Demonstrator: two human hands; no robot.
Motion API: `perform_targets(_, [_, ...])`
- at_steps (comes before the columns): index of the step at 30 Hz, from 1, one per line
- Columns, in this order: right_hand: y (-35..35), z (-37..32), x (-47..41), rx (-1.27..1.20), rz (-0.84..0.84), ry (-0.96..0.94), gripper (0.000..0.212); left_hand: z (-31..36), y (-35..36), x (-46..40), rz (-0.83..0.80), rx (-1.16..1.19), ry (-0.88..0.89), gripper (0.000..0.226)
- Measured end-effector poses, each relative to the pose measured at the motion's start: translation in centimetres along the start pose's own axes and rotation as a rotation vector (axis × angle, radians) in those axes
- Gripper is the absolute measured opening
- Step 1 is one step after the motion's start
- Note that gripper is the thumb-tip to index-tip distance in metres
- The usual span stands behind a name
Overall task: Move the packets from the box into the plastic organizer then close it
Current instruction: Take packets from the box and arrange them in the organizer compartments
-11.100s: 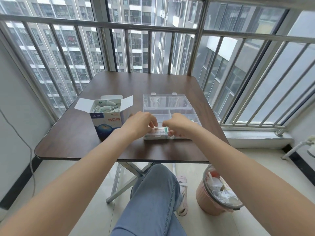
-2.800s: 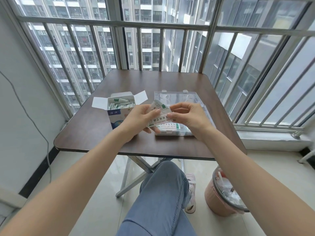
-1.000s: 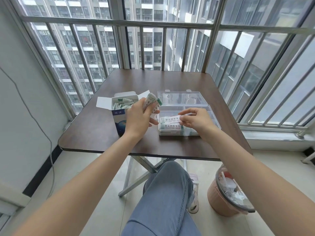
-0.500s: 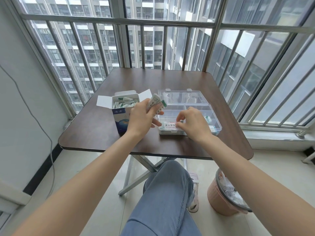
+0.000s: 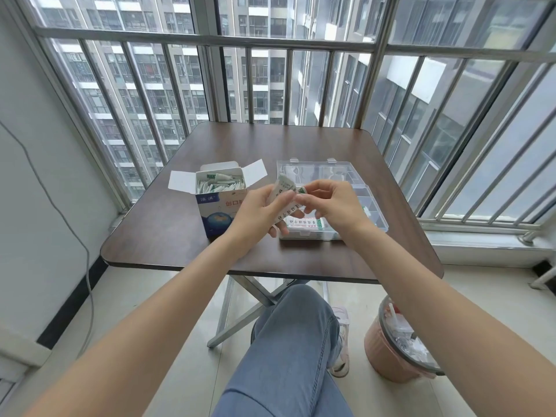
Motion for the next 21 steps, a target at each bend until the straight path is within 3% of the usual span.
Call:
perform_targets(12, [-0.1,0.5,-0.1,-0.069,0.028,0.075,0.011,-0.1,-0.4,-0.3,0.015,0.108,-0.078,0.011])
perform_targets(21, [-1.0,1.3,-0.4,-0.094,0.062,0.12,0.022,-0.5,-0.5,-0.9,0.09,-0.082,-0.064,0.01])
Point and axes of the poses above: each hand's wrist, its own x-axis away from the middle knuckle, its own y-axis out of the palm, z = x × y, the point moved 2 cm from there along -x, towards the middle knuckle, and after that the axes turned 4 degrees about z, right-handed, at the moved point
